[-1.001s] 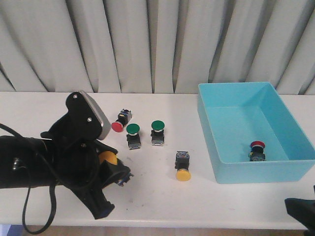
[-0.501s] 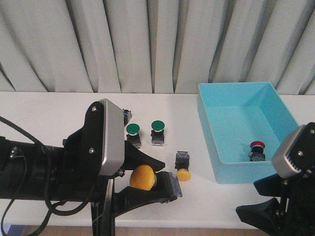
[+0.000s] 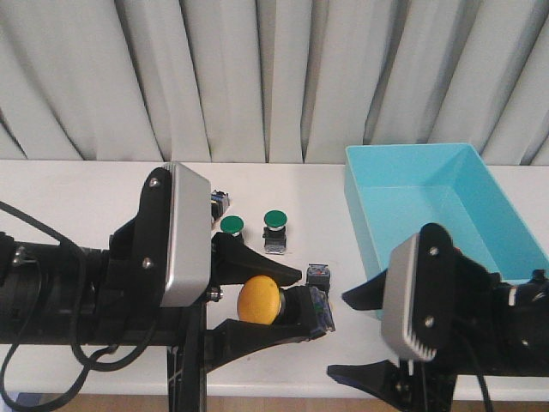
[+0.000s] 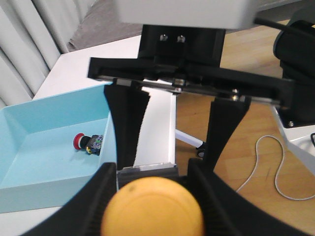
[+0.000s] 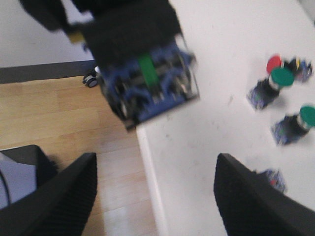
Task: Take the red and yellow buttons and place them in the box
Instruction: 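Bring the yellow button to the right gripper and let it grasp, then open the left gripper and carry the yellow button over the box with the right gripper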
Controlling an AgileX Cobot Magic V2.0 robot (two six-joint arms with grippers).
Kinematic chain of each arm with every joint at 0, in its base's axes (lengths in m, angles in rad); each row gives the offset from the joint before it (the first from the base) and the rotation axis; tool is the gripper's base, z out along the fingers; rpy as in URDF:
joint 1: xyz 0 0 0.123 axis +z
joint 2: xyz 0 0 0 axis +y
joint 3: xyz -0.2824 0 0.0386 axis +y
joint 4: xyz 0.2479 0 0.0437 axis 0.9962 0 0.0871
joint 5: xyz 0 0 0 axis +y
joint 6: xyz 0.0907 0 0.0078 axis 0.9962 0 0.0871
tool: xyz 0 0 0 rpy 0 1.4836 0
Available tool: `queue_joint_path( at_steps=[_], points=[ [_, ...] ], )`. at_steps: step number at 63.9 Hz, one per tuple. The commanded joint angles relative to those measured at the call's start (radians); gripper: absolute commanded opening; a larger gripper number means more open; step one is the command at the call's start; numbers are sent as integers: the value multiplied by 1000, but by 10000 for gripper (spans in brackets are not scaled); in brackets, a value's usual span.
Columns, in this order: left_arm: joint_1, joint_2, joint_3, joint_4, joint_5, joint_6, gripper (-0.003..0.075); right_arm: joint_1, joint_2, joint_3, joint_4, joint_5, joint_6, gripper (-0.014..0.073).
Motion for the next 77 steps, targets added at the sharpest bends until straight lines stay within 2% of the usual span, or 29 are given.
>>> queue_joint_path(
  at_steps=[1,12,25,40,52,67,77],
  points=[
    [-4,-27,-21,-66,22,0,271,46,-9,-28,64,-96,-71,502],
    [-4,-27,-21,-66,26,0,271,59,-2,-86,66,-77,-97,499],
    [-4,-27,-21,-64,38,0,271,59,44,-171,57,53,-160,499],
    [-4,-27,-21,-64,38,0,271,59,69,-186,63,65,-162,479],
    [-4,-27,-21,-64,38,0,271,59,69,-186,63,87,-162,419],
    [-4,-27,-21,-64,32,0,271,59,69,-186,63,96,-162,293],
    [-4,-27,-21,-64,30,0,277,59,69,-186,63,96,-162,257]
  ],
)
